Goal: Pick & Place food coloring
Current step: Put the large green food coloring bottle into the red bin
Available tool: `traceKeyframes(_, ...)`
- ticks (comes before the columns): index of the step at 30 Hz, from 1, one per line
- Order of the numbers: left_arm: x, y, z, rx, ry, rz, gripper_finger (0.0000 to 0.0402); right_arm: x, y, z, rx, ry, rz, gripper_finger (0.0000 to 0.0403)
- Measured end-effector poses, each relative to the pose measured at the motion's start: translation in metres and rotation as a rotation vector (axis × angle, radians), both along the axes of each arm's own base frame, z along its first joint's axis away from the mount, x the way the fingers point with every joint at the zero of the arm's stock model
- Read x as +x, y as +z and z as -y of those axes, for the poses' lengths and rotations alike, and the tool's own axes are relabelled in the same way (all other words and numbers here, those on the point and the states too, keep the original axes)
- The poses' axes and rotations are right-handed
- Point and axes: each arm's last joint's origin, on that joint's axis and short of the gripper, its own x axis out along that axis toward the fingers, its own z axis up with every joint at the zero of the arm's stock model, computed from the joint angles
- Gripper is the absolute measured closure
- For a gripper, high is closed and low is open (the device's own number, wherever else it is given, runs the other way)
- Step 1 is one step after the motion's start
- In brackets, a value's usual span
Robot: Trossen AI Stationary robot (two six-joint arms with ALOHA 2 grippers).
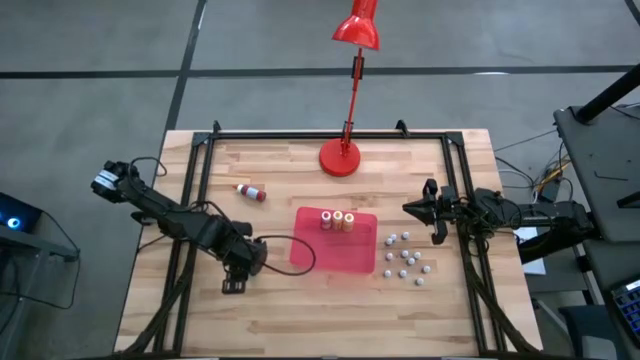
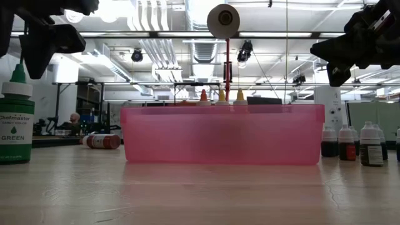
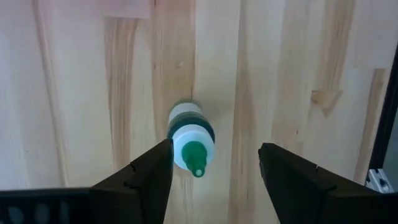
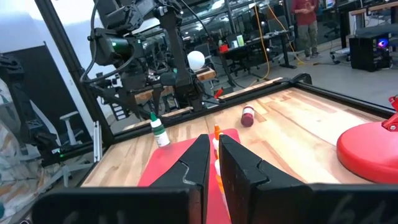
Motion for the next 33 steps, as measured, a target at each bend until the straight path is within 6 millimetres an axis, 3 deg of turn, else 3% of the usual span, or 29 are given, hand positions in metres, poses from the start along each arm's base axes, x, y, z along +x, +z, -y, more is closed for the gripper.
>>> traceKeyframes(33, -0.001, -0.013, -0.001, 0.03, 0.026, 0.005, 0.0193, 0.0, 0.0, 0.0, 0.001, 0.001, 0.0, 0.0374)
